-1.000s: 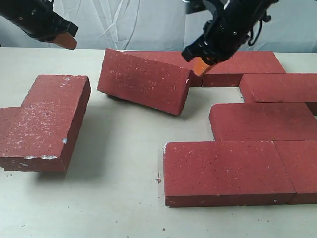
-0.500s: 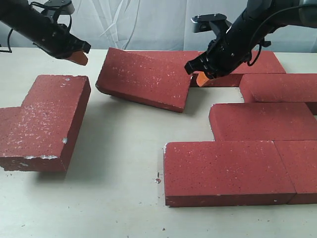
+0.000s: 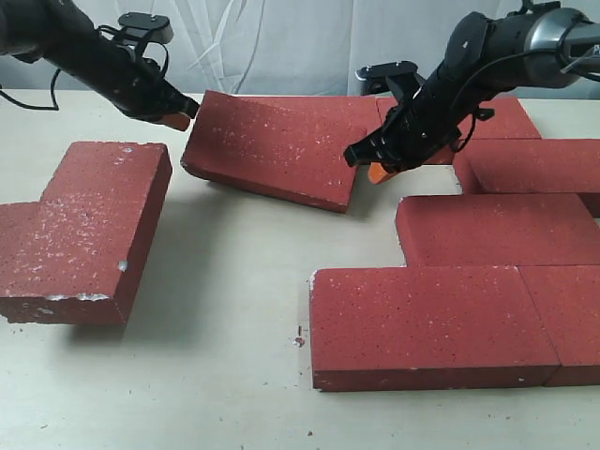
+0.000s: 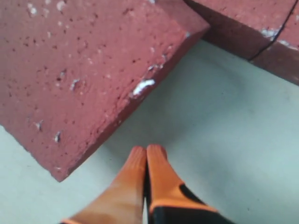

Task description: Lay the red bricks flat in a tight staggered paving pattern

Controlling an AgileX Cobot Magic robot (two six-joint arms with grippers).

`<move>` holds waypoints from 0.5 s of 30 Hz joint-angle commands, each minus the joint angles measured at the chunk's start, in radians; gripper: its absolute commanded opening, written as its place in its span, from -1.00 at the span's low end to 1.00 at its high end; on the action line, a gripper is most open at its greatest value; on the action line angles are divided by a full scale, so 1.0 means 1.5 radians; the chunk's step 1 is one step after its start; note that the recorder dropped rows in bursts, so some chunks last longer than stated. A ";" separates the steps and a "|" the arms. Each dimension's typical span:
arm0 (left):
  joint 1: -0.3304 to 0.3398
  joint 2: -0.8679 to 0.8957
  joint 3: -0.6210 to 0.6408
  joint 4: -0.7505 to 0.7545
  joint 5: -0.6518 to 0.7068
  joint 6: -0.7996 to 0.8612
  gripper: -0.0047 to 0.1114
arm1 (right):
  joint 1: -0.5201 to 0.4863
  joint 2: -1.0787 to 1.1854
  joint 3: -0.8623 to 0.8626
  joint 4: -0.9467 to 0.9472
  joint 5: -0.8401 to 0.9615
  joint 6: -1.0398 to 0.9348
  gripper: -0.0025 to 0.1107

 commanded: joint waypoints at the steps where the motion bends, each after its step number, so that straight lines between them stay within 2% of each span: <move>1: -0.003 0.008 -0.004 0.001 -0.018 0.000 -0.92 | -0.001 0.011 0.001 0.037 -0.008 -0.029 -0.97; 5: -0.004 0.016 -0.004 0.001 -0.017 0.001 -0.92 | -0.001 0.011 0.001 0.097 -0.017 -0.072 -0.97; 15: -0.024 0.018 -0.004 0.011 -0.005 0.004 -0.92 | -0.001 0.013 0.001 0.115 -0.036 -0.079 -0.97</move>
